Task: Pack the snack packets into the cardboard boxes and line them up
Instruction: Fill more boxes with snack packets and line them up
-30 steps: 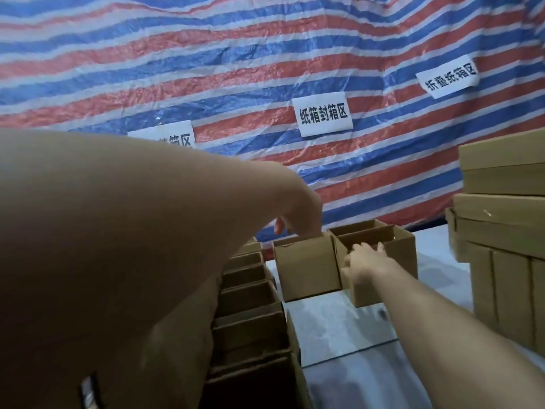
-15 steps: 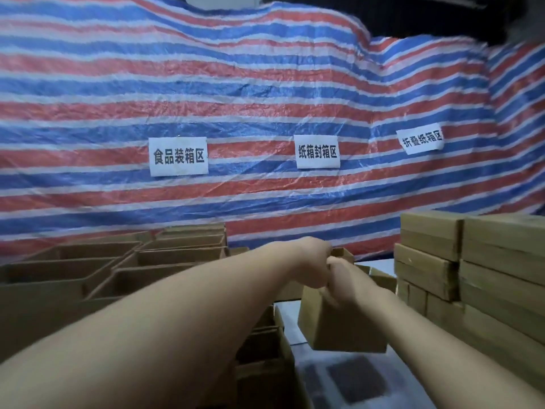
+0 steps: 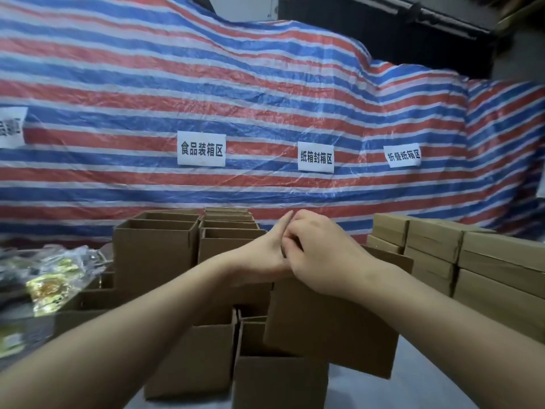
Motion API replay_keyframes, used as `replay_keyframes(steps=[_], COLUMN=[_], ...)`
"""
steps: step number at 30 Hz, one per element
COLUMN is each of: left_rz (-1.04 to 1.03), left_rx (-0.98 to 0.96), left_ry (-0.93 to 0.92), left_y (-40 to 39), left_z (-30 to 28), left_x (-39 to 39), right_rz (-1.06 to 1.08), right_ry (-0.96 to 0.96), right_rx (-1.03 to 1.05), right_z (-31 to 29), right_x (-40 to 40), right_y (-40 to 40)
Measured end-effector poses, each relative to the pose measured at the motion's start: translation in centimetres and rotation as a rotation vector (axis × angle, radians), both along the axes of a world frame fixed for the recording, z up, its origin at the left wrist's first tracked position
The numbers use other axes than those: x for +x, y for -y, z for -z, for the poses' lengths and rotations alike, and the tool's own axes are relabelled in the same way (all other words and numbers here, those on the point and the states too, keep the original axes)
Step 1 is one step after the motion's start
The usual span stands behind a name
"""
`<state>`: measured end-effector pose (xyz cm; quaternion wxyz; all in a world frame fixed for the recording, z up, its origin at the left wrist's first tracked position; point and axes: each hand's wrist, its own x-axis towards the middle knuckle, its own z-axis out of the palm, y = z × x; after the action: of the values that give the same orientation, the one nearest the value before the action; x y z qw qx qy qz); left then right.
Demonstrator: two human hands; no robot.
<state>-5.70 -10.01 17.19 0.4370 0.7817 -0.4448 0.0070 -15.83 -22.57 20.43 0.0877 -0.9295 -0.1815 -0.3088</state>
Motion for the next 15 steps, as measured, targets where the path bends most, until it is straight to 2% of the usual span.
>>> replay_keyframes(steps=[4,7,10,12,15], left_rz=[-0.008,-0.121,-0.190,-0.228,-0.285], left_rx=[-0.133,-0.190,-0.209,-0.215,-0.240], left_ry=[0.044,0.027,0.023,0.010,-0.076], left_y=[-6.5,-11.3,-15.1,-17.3,-20.4], left_z=[1.1,3.1,6.1,8.6,12.4], left_x=[-2.8,-5.0,-6.5,-7.4,-8.5], right_rz=[-0.137,-0.094,0.013,-0.030,-0.111], right_ry=[0.005,-0.025,-0.229,-0.389,-0.499], right_rx=[0.125,0.162,0.135,0.142,0.106], right_z=[-1.1,-1.2,1.2,4.3,8.5], right_x=[-1.6,-0.3,1.7,2.3,3.1], right_y=[-5.1,-7.6,-9.4,-10.7,-12.9])
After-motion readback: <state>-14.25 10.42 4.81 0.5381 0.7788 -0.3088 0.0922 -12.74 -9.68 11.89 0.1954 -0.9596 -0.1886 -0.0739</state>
